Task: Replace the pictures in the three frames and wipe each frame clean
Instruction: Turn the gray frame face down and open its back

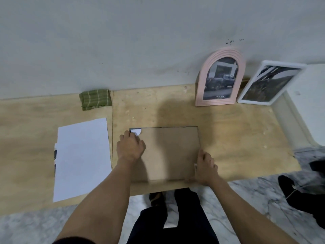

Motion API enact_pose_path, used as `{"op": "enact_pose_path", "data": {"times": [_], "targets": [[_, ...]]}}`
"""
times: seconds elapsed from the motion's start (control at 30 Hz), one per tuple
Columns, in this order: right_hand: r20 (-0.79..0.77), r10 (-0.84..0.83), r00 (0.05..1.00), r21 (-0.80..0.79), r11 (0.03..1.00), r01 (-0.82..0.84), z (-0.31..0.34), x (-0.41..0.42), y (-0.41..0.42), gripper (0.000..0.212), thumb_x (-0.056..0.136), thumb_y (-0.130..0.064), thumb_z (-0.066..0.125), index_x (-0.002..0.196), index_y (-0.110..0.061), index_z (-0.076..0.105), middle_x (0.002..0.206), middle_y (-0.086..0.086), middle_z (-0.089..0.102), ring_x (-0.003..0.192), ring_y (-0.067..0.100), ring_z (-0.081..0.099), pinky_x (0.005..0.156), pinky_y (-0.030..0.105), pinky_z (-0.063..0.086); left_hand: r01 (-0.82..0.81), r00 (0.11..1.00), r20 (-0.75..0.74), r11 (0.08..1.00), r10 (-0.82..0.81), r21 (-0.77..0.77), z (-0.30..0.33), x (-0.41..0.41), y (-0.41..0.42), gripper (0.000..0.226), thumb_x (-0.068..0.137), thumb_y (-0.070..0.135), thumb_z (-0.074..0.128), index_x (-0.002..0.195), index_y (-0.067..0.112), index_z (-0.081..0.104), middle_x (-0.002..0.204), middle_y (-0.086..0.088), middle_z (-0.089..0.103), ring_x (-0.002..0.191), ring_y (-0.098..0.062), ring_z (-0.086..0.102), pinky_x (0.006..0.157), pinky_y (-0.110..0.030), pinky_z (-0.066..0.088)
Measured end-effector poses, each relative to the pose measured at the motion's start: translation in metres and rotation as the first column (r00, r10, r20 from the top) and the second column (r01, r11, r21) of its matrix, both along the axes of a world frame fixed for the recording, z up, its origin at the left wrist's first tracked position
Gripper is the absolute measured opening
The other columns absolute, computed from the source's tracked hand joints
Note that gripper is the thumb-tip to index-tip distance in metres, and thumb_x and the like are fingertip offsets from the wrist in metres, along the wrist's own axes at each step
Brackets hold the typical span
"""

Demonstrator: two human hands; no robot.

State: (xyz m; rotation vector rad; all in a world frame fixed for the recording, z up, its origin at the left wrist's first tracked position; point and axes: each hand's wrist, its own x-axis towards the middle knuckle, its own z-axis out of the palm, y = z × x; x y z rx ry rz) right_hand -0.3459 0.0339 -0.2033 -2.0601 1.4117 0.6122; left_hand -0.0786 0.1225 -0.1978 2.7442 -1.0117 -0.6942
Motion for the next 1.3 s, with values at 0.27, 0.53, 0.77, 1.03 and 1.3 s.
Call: {"op": "enact_pose_path", "data": {"times": [0.27, 0.53, 0.77, 1.03, 1.3], "targets": [[-0.092, 0.141, 0.986, -0.17, 0.973, -0.155, -0.005, -0.004, -0.001, 0.135, 0.05, -0.073, 0.076, 0.147, -0.006, 0.01, 0.14, 0.008, 0.028, 0.13, 0.027, 0.03, 0.105, 0.041, 0.027, -0.218, 0.966, -0.143, 0.976, 0.214, -0.012, -0.009, 0.008, -0.022, 0.066, 0.101, 0.054, 0.036, 0.137, 0.001, 0.051, 0.14, -0.015, 0.042, 0.129, -0.037, 0.038, 0.104, -0.046, 0.036], [-0.041, -0.026, 0.999, -0.188, 0.982, 0.017, 0.0, -0.002, 0.004, 0.147, 0.038, -0.066, 0.084, 0.148, -0.012, 0.003, 0.141, 0.003, 0.028, 0.129, 0.024, 0.033, 0.102, 0.04, 0.03, -0.614, 0.776, -0.418, 0.717, 0.472, -0.331, -0.012, -0.004, -0.024, 0.042, 0.092, 0.04, 0.061, 0.076, 0.001, 0.061, 0.107, -0.006, 0.044, 0.115, -0.036, 0.049, 0.102, -0.037, 0.037], [0.072, -0.099, 0.992, -0.294, 0.949, 0.116, 0.002, -0.004, 0.021, 0.134, 0.048, -0.053, 0.088, 0.15, -0.012, 0.01, 0.142, 0.007, 0.027, 0.125, 0.026, 0.033, 0.099, 0.036, 0.031, -0.672, 0.704, -0.524, 0.69, 0.48, -0.27, -0.001, 0.003, -0.025, 0.04, 0.091, 0.043, 0.062, 0.082, 0.004, 0.064, 0.11, -0.004, 0.049, 0.119, -0.026, 0.045, 0.1, -0.038, 0.035], [0.354, -0.483, 0.801, 0.186, 0.876, 0.446, 0.005, 0.003, -0.017, 0.064, 0.076, -0.039, 0.076, 0.131, -0.021, 0.048, 0.127, 0.003, 0.051, 0.114, 0.024, 0.054, 0.094, 0.041, 0.047, -0.7, 0.684, -0.514, 0.664, 0.518, -0.263, 0.006, 0.011, -0.016, 0.043, 0.083, 0.053, 0.063, 0.068, 0.012, 0.059, 0.101, -0.017, 0.066, 0.105, -0.039, 0.059, 0.098, -0.047, 0.046], [0.63, -0.668, 0.395, 0.428, 0.724, 0.542, 0.062, -0.021, -0.062, 0.023, 0.097, -0.011, 0.054, 0.08, -0.011, 0.071, 0.073, -0.004, 0.071, 0.063, 0.008, 0.066, 0.053, 0.018, 0.05, -0.709, 0.66, -0.597, 0.641, 0.456, -0.294, 0.03, 0.0, -0.03, 0.048, 0.09, 0.052, 0.063, 0.09, 0.004, 0.063, 0.093, -0.009, 0.061, 0.094, -0.029, 0.054, 0.089, -0.039, 0.043]]}}
